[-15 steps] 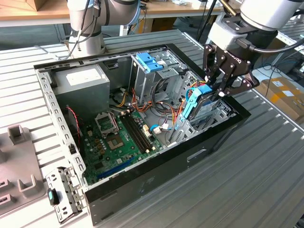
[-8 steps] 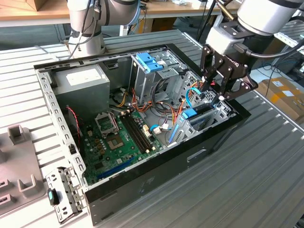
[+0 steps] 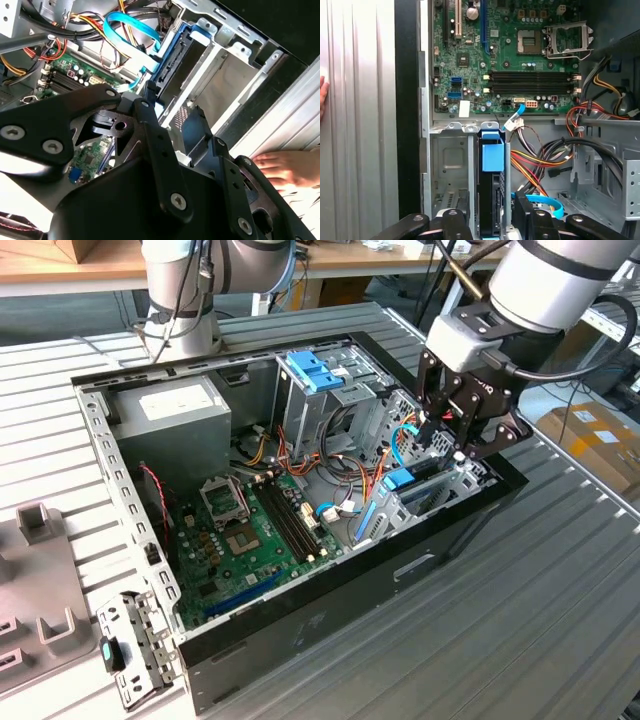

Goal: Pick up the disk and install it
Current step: 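Insert the disk into the insertion slot, then insert the first disk wire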

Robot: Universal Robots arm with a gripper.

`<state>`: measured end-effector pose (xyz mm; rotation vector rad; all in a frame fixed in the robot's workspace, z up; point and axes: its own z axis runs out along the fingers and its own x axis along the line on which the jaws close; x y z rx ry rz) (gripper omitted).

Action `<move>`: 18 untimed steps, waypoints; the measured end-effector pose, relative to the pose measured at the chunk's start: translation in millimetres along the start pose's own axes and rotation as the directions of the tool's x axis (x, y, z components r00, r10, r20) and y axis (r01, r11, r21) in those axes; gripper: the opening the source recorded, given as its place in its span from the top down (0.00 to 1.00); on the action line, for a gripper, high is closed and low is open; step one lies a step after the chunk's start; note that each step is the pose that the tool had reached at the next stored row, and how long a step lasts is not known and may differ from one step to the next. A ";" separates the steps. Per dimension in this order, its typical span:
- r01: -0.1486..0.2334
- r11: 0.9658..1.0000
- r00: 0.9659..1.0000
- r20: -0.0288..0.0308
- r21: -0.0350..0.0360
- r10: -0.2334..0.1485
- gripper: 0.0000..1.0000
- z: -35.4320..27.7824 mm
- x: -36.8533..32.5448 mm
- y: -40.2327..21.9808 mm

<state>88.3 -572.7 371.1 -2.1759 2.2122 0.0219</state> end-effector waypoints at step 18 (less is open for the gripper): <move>0.001 1.000 0.999 -0.035 0.001 -0.001 0.51 13.3 -6.1 1.4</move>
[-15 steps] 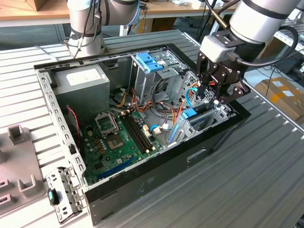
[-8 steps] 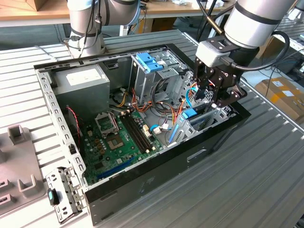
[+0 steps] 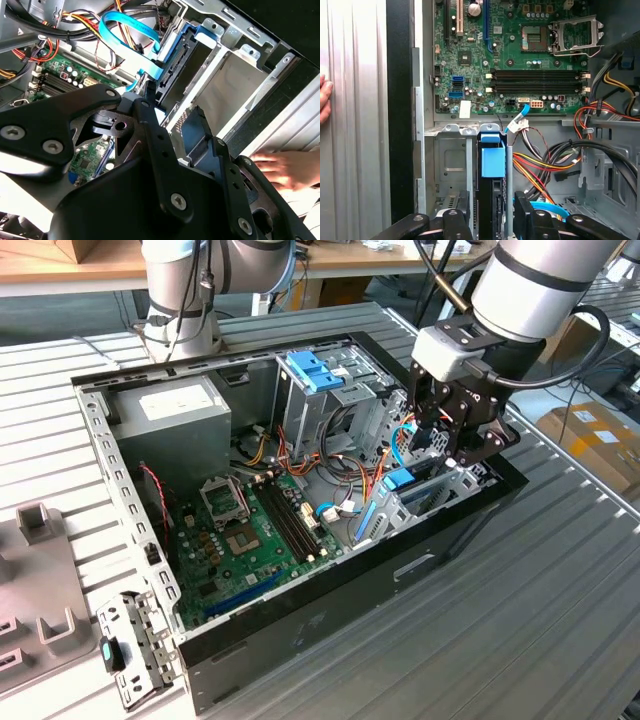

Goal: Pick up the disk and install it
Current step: 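Insert the first disk wire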

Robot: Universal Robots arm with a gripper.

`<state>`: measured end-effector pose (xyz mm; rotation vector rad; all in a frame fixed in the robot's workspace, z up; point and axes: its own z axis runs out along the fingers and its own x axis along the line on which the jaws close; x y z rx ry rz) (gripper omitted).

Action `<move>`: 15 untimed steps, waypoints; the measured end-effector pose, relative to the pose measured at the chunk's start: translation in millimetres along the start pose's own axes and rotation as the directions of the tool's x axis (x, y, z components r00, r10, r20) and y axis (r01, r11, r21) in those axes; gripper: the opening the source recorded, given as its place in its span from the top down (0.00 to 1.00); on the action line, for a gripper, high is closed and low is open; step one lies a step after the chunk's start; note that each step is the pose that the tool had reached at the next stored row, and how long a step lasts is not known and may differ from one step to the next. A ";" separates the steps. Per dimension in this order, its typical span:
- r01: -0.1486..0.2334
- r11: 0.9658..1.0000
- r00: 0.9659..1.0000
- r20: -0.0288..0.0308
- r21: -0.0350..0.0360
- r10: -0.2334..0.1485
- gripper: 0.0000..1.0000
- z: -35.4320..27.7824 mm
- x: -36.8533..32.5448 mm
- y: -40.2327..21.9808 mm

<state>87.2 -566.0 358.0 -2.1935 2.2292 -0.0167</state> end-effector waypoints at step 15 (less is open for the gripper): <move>0.000 1.000 1.000 -0.007 0.000 0.000 0.51 -14.6 -0.3 -0.2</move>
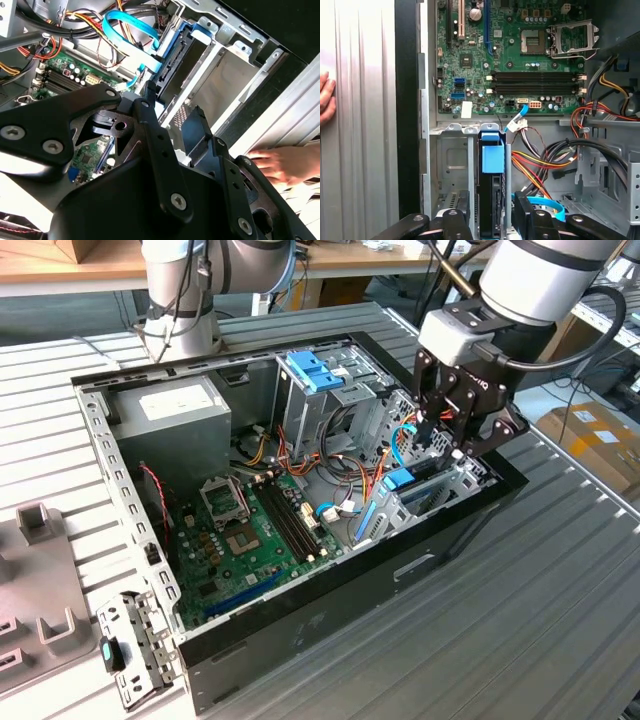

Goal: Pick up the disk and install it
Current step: 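Insert the first disk wire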

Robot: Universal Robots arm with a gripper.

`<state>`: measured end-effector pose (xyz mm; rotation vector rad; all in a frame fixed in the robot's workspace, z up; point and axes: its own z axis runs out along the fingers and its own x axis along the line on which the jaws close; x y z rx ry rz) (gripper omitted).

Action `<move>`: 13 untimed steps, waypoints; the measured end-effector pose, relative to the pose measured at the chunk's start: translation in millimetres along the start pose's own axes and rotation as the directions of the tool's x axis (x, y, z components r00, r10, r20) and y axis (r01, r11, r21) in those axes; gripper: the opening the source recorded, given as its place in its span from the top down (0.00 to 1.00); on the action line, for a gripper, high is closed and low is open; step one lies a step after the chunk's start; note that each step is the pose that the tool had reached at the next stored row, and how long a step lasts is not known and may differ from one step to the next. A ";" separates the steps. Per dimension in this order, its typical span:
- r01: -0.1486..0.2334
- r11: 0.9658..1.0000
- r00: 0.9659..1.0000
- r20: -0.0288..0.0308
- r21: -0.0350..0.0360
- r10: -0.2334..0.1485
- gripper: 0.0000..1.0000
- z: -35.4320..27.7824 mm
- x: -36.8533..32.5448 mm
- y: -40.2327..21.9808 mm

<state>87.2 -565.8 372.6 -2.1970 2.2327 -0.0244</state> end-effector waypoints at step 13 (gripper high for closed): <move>0.003 1.000 1.000 -0.002 0.000 -0.003 0.51 -0.3 -4.0 -13.2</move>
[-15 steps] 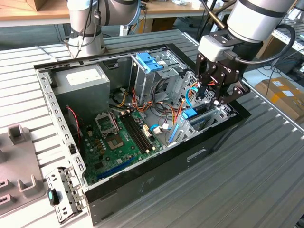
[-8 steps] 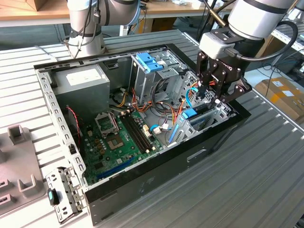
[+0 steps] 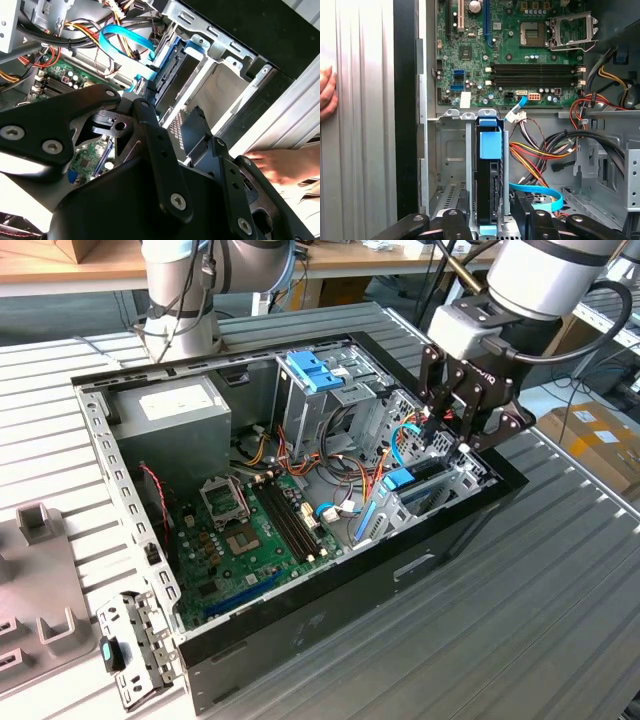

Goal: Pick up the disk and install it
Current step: 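Insert the first disk wire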

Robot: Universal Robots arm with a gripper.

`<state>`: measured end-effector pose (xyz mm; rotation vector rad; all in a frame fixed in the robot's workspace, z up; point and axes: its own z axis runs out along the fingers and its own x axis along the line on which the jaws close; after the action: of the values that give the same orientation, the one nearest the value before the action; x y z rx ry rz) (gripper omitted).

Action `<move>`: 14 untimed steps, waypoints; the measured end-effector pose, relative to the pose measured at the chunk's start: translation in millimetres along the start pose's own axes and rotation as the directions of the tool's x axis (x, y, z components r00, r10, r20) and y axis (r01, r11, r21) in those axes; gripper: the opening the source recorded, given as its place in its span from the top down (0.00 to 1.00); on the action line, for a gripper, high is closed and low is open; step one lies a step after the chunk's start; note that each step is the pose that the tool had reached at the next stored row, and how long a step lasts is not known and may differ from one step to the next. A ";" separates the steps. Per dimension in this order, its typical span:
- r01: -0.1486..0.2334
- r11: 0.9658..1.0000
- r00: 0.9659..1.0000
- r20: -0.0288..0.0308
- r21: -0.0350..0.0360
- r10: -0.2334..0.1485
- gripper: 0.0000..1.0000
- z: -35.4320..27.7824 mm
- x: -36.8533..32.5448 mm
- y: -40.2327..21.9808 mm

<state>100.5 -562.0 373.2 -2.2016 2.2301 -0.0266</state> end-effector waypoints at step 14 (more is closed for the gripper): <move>0.000 1.000 1.000 -0.003 0.000 0.000 0.51 -3.6 -1.5 -2.2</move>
<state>102.7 -560.5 376.8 -2.2032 2.2311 -0.0297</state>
